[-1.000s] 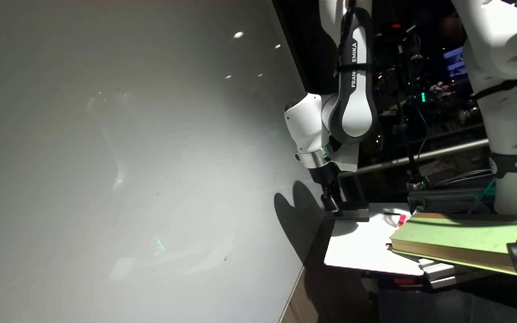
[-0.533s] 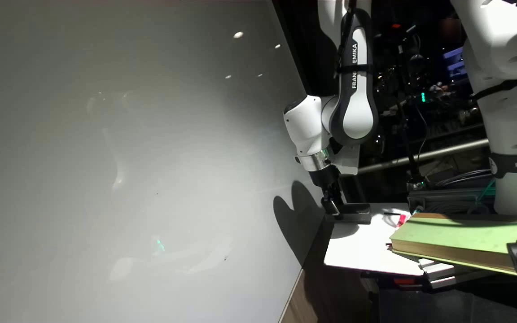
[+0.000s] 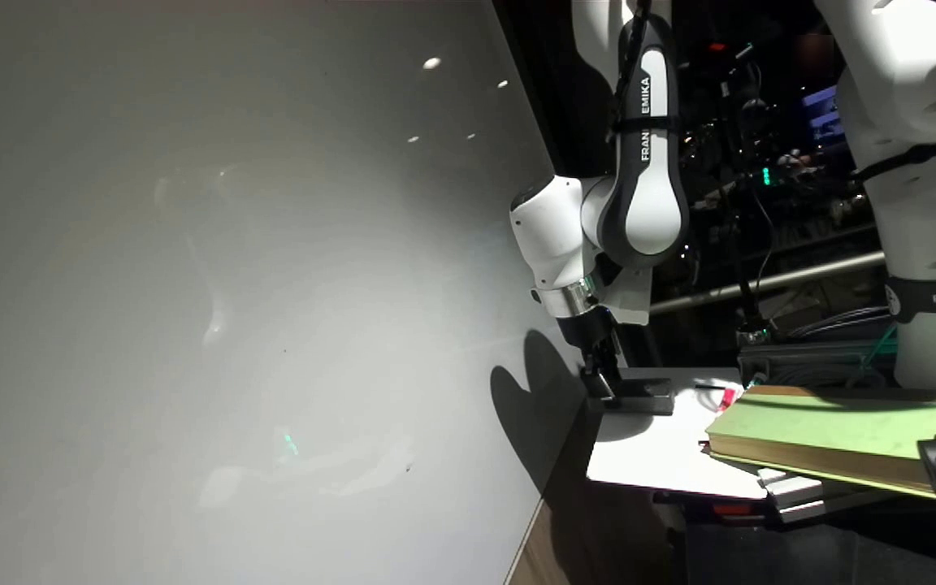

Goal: Erase the words on the whiteboard

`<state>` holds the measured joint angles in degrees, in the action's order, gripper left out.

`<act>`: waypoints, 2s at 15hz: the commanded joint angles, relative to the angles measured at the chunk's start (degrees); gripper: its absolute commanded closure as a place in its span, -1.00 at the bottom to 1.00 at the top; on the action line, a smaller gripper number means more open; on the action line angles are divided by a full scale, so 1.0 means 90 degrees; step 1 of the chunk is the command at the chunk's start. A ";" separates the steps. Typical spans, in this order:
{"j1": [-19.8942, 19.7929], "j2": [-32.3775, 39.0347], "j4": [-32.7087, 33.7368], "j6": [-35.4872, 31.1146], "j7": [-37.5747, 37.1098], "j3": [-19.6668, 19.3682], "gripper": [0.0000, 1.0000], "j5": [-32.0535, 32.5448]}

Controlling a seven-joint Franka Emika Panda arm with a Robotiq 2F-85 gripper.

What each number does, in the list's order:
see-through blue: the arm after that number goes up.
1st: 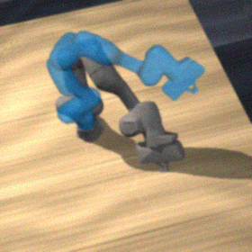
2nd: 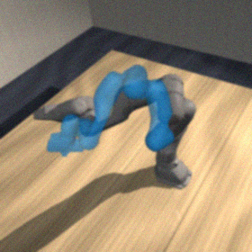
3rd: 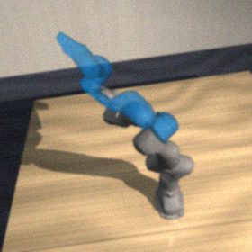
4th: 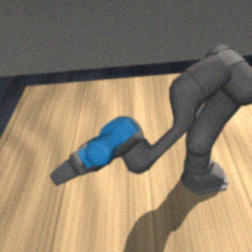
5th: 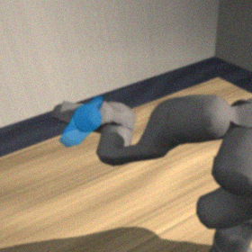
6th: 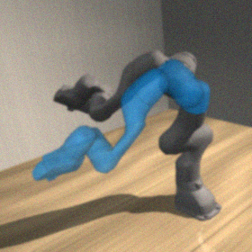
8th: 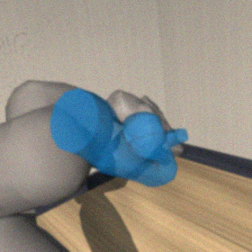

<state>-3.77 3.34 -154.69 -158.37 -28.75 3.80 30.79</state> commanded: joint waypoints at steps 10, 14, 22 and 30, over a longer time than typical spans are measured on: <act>0.0033 0.0044 0.0139 0.0208 -0.0233 0.0049 -1.00 -0.0072; 0.0052 -0.0510 -0.0031 0.0330 0.0077 0.0144 -1.00 -0.0504; 0.0824 -0.3077 -0.0384 0.1908 0.2131 0.0025 -1.00 -0.2663; 0.0772 -0.4029 -0.0270 0.2601 0.2550 0.0112 -1.00 -0.2760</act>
<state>3.71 -32.88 -157.22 -135.11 -6.17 4.25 6.44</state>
